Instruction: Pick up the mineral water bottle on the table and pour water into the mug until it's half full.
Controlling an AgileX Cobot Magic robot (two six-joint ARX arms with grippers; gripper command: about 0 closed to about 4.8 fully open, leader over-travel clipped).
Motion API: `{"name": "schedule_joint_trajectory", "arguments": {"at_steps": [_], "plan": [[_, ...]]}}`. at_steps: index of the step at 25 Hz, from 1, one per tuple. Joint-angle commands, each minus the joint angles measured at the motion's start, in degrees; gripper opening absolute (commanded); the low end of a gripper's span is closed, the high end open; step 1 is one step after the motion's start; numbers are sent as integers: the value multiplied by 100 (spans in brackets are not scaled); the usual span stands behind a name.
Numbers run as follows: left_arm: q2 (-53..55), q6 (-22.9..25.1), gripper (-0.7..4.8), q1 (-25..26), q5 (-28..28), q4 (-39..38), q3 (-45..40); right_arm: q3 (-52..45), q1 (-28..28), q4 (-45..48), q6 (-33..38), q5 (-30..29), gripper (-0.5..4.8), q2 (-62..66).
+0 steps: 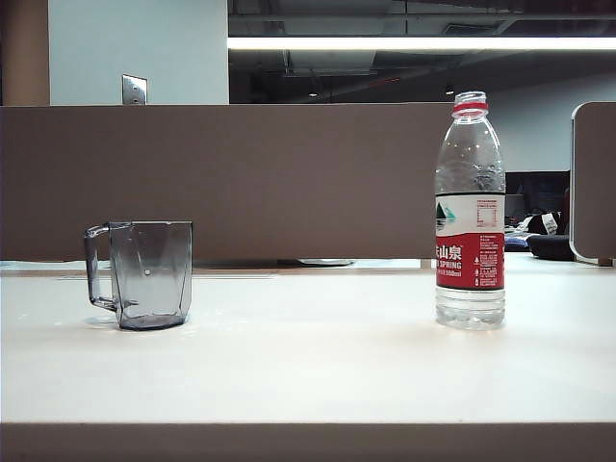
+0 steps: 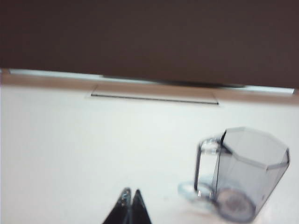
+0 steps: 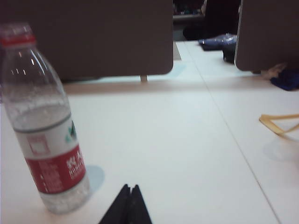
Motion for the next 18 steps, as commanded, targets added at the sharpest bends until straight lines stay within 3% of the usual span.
{"name": "schedule_joint_trajectory", "arguments": {"at_steps": [1,7,11,16,18], "plan": [[39,26,-5,-13,-146,-671,837,706,4,-107,750,-31,-5,9],[129,-17,-5,-13,-35,-1300,1526,1862,0,-879,597,-31,-5,420],[623,-20,-5,-48,837,-1504,2087,2671,2,-1300,219,-173,-5,1108],[2017,48,-5,-310,962,-1668,3235,3823,4,-1847,216,-334,-5,2369],[3130,24,-5,-426,970,-1893,3993,4264,9,-1947,219,-883,-5,2990]]}}
